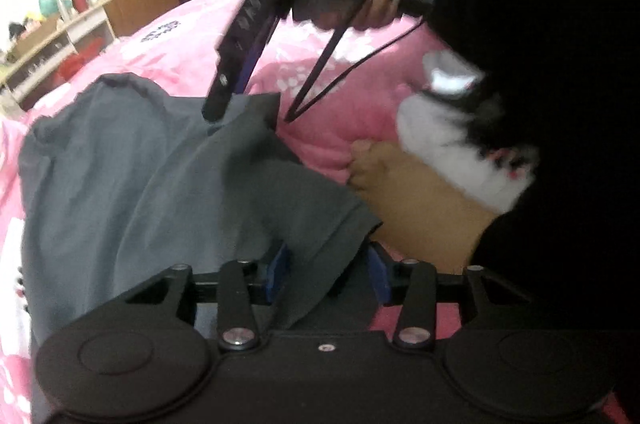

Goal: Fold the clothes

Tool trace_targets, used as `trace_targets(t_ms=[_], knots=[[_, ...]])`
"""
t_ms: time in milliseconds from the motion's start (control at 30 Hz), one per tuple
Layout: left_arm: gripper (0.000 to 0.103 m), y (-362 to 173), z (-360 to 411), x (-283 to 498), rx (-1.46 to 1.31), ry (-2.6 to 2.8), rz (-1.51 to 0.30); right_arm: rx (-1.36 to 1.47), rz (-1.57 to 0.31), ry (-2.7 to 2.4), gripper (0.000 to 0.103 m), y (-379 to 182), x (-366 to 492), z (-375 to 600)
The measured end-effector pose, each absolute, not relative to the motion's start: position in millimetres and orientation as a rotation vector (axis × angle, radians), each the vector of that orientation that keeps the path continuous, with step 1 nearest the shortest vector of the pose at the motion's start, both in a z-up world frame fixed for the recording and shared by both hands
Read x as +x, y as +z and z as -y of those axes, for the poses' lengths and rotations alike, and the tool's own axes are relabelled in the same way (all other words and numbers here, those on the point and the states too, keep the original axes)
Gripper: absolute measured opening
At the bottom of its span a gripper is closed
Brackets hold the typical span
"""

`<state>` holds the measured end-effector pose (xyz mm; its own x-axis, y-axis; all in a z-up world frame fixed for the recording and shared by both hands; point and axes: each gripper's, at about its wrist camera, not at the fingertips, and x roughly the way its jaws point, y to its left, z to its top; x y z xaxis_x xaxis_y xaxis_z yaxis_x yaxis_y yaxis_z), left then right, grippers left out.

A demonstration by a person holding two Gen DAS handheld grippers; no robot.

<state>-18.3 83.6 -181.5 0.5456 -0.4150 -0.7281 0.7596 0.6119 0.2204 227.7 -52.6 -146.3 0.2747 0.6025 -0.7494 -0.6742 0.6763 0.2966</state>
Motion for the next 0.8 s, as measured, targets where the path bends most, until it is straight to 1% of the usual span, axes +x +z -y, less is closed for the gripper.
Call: trace_targets(t_ms=[33, 67, 100, 167, 200, 333, 400, 500, 567, 633, 667, 700, 800], knots=[[0.01, -185, -82, -16, 0.579, -0.715, -0.679, -0.063, -0.961, 0.855, 0.084, -144, 230, 56], [0.009, -184, -86, -18, 0.573, -0.699, -0.673, -0.051, -0.959, 0.853, 0.084, -143, 231, 57], [0.006, -181, -91, -21, 0.563, -0.684, -0.665, -0.033, -0.952, 0.841, 0.084, -140, 233, 59], [0.004, -169, -102, -25, 0.475, -0.647, -0.634, -0.018, -0.947, 0.835, 0.084, -139, 236, 59], [0.004, -164, -105, -24, 0.422, -0.65, -0.646, -0.015, -0.946, 0.835, 0.084, -139, 238, 58], [0.004, -146, -115, -23, 0.236, -0.673, -0.716, -0.051, -0.912, 0.82, 0.084, -138, 241, 53], [0.004, -142, -119, -25, 0.164, -0.671, -0.763, -0.114, -0.889, 0.78, 0.084, -142, 242, 48], [0.005, -145, -122, -25, 0.159, -0.632, -0.822, -0.166, -0.89, 0.741, 0.084, -152, 246, 42], [0.008, -152, -124, -24, 0.174, -0.651, -0.904, -0.197, -0.896, 0.745, 0.084, -160, 248, 38], [0.017, -162, -124, -24, 0.163, -0.72, -0.99, -0.252, -0.876, 0.747, 0.084, -164, 246, 32], [0.02, -166, -120, -25, 0.169, -0.757, -1.03, -0.288, -0.86, 0.75, 0.084, -165, 244, 29], [0.019, -169, -118, -26, 0.176, -0.787, -1.061, -0.321, -0.847, 0.75, 0.084, -166, 242, 27], [0.021, -158, -125, -25, 0.149, -0.785, -1.054, -0.32, -0.842, 0.752, 0.084, -157, 235, 33]])
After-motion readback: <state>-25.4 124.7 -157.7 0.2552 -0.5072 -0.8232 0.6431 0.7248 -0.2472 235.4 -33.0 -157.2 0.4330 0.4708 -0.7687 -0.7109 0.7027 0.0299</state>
